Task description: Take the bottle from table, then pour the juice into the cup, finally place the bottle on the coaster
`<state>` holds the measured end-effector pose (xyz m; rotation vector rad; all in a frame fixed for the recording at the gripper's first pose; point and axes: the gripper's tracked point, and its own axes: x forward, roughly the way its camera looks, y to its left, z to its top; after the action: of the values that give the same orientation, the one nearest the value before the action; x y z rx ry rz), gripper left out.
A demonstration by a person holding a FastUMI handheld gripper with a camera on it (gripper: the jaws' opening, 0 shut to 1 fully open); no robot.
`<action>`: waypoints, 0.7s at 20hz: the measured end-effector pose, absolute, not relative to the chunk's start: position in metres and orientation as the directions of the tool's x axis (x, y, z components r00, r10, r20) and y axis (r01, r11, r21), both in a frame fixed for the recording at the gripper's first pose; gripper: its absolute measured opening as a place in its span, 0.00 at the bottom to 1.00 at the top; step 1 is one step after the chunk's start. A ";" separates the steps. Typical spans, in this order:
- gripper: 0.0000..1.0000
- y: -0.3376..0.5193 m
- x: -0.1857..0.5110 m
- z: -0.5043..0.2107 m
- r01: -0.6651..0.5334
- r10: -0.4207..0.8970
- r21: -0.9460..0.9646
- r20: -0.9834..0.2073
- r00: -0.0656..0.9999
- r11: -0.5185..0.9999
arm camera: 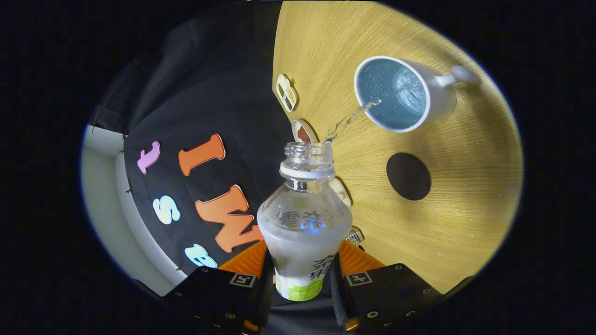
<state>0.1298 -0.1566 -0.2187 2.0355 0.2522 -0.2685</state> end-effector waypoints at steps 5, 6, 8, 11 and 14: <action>0.55 -0.162 0.129 -0.212 0.280 0.054 0.836 -0.289 0.956 -0.472; 0.55 -0.164 0.129 -0.209 0.273 0.051 0.834 -0.284 0.957 -0.479; 0.55 -0.166 0.131 -0.205 0.258 0.047 0.831 -0.271 0.961 -0.492; 0.55 -0.171 0.131 -0.203 0.244 0.031 0.816 -0.268 0.963 -0.524; 0.55 -0.171 0.132 -0.198 0.232 0.027 0.815 -0.257 0.966 -0.532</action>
<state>0.1321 -0.1713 -0.1984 2.1206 0.1815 -0.2615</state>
